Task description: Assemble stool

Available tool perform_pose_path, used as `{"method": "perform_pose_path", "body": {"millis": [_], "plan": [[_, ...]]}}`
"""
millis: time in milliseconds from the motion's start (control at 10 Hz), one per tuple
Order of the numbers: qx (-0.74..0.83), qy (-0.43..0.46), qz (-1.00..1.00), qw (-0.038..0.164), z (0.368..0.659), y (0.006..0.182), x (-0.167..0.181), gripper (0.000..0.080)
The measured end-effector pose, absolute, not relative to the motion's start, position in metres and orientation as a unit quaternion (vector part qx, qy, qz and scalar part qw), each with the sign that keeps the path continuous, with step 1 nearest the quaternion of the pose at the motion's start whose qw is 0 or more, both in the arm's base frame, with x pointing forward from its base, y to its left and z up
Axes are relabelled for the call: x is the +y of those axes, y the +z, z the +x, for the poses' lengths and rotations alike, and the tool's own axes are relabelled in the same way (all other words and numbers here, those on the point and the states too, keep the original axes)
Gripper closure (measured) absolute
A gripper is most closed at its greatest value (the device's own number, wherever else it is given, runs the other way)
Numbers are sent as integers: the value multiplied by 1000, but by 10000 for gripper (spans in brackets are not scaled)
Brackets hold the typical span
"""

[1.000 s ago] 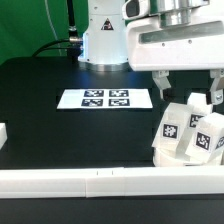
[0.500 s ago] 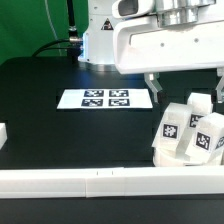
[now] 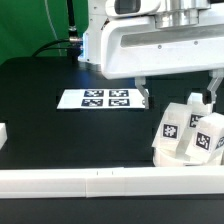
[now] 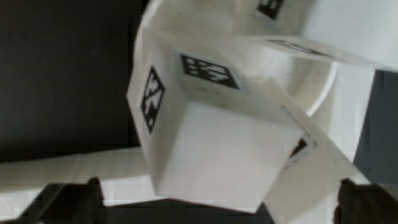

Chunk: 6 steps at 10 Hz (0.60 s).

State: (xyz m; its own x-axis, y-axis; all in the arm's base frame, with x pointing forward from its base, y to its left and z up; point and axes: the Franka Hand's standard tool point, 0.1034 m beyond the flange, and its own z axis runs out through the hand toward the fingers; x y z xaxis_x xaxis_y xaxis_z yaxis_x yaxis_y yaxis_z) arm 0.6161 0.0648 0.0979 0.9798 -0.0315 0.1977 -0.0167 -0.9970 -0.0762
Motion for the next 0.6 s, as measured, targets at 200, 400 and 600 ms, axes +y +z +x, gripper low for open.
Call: {"method": "perform_pose_path", "body": {"millis": [200,400,600], "plan": [[-50,-101,-993,24,616,98,62,151],[-86,-101,-991,17,617,98,59,151],[-103,-98,-990,14,616,98,58,151]]}}
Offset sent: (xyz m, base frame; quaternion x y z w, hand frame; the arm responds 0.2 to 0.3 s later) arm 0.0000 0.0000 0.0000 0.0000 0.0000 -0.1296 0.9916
